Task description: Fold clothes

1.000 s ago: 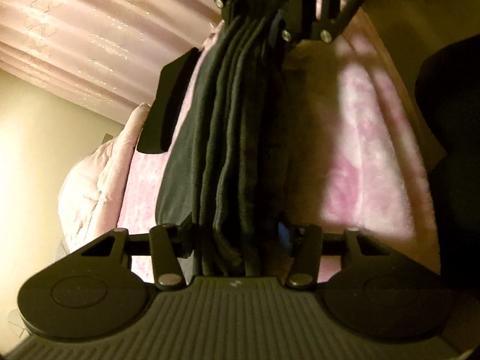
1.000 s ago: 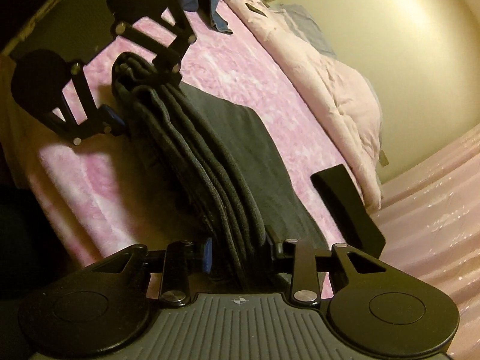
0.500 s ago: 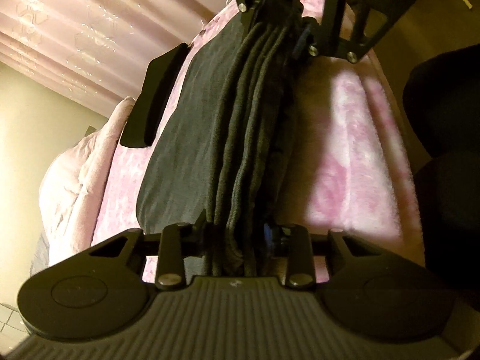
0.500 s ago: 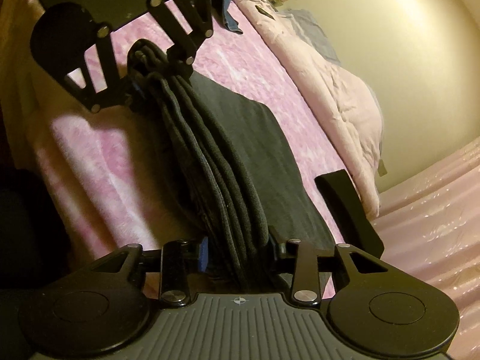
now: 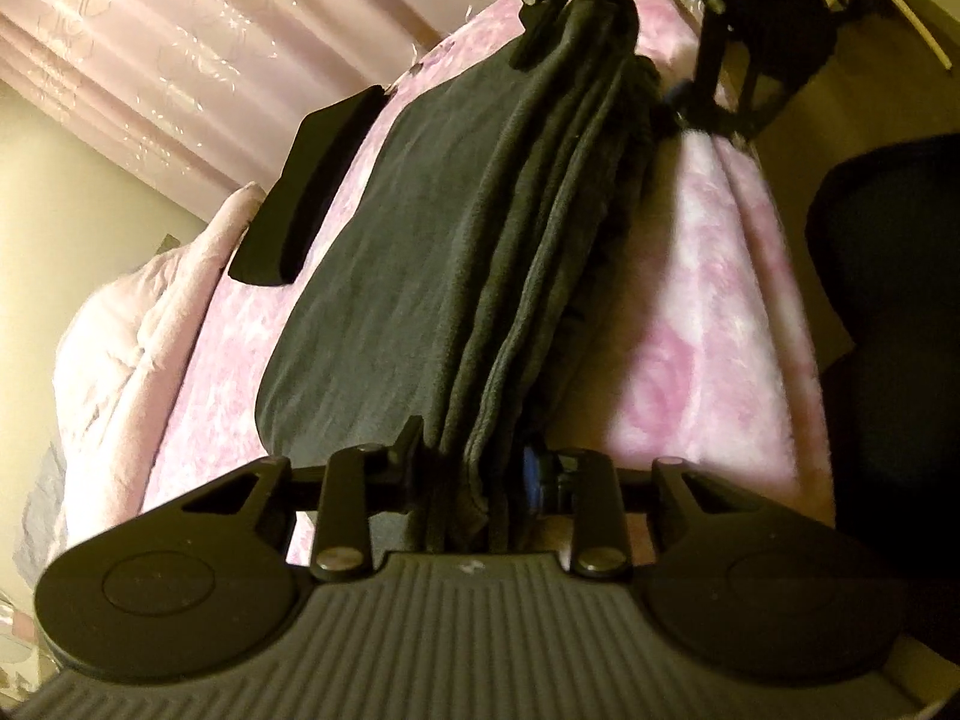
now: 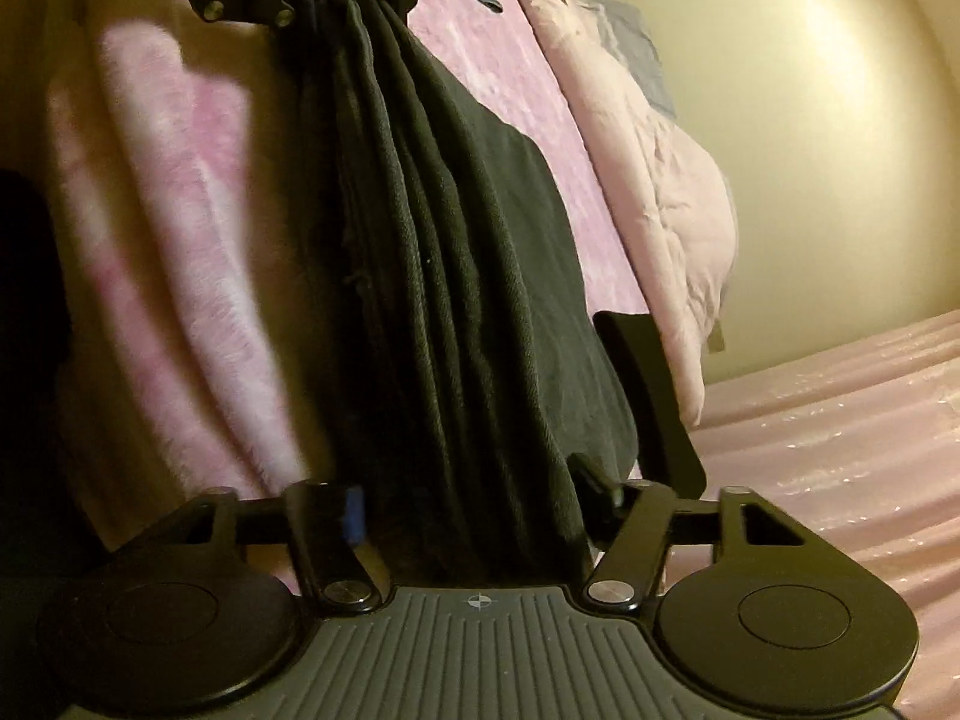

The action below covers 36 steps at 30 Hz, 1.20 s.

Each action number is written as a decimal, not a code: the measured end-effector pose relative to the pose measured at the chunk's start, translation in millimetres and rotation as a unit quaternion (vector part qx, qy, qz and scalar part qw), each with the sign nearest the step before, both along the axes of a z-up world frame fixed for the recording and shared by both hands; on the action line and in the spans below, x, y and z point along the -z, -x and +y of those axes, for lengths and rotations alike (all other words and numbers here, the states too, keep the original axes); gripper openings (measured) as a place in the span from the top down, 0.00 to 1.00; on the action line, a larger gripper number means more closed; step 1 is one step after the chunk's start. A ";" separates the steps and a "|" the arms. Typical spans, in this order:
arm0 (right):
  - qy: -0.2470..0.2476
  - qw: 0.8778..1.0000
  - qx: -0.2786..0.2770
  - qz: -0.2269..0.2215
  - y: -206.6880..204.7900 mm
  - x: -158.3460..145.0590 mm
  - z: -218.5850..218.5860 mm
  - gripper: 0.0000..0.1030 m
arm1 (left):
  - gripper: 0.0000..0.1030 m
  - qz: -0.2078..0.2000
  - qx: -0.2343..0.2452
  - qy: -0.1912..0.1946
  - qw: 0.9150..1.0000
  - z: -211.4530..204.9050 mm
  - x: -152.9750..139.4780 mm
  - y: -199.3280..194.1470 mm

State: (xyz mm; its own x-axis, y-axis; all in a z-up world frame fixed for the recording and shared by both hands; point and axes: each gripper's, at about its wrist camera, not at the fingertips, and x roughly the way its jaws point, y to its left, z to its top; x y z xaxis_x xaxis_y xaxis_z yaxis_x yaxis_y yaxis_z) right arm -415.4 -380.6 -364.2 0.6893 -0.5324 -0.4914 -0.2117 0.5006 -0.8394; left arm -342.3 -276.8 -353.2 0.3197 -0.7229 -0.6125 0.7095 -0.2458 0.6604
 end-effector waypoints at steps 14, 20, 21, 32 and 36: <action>-0.056 0.998 -0.042 0.005 4.2 -11.9 -20.6 0.63 | 0.63 -0.065 0.024 -0.022 0.997 4.2 18.5 7.4; -0.112 0.990 -0.055 0.070 -14.5 -58.2 -39.9 0.69 | 0.75 -0.014 0.032 -0.089 0.995 -11.9 -14.4 -9.7; -0.119 0.988 -0.055 0.082 -19.3 -68.3 -42.6 0.70 | 0.76 -0.005 0.030 -0.101 0.994 -17.6 -27.5 -13.7; -0.186 0.965 -0.046 0.179 -52.2 -256.8 -62.7 0.73 | 0.76 0.109 0.019 -0.148 0.983 -44.6 -210.9 -52.4; -0.198 0.962 -0.027 0.184 -60.3 -302.2 -75.0 0.73 | 0.76 0.113 0.040 -0.141 0.983 -63.1 -254.8 -65.9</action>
